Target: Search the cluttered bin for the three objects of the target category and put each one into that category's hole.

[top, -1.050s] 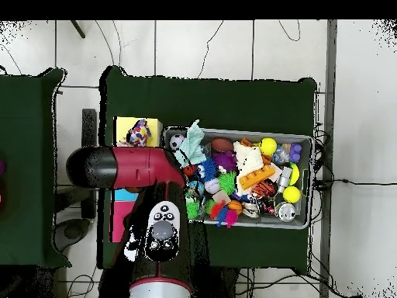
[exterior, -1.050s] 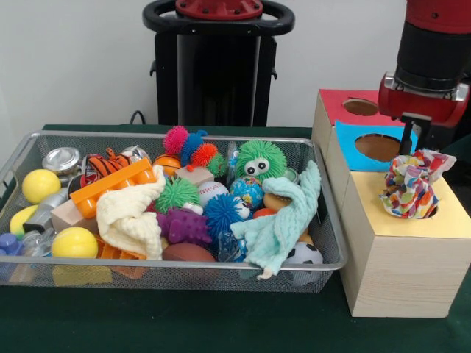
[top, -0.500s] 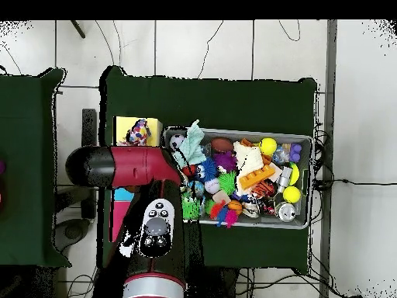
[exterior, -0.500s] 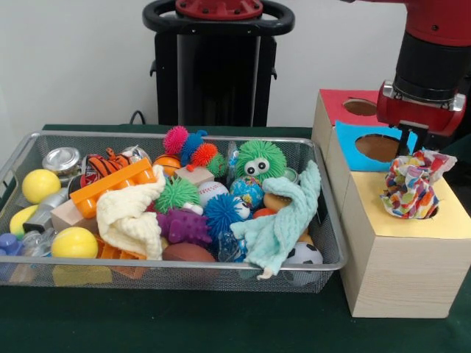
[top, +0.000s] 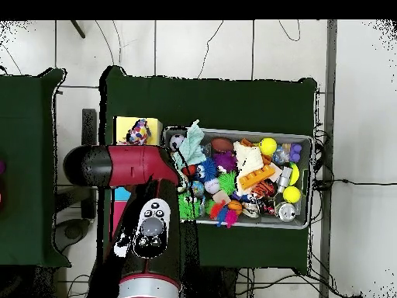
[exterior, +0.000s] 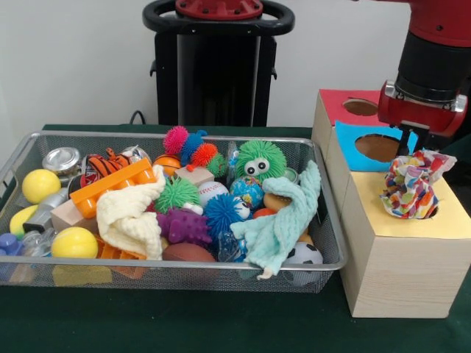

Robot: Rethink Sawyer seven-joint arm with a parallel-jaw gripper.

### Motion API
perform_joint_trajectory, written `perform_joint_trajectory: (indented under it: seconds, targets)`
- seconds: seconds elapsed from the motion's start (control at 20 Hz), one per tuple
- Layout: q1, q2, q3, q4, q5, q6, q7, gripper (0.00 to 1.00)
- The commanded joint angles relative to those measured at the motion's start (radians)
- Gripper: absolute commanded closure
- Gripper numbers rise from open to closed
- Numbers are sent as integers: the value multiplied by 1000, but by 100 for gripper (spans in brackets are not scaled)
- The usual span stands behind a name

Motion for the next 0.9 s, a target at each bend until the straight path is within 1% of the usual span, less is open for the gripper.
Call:
perform_joint_trajectory:
  seconds: [0.05,0.15,0.35,0.5,0.65,0.8,0.9]
  targets:
    - [-38,49,37,22,-21,-49,98,100]
    - [-40,35,29,55,-40,-66,83,100]
    - [-27,24,18,74,-73,-62,56,100]
    - [-7,23,-2,71,-85,-49,66,100]
    - [-22,-8,5,100,-98,-46,27,100]
    - [-26,-12,9,114,-115,-67,24,100]
    - [-24,-14,9,131,-120,-86,42,100]
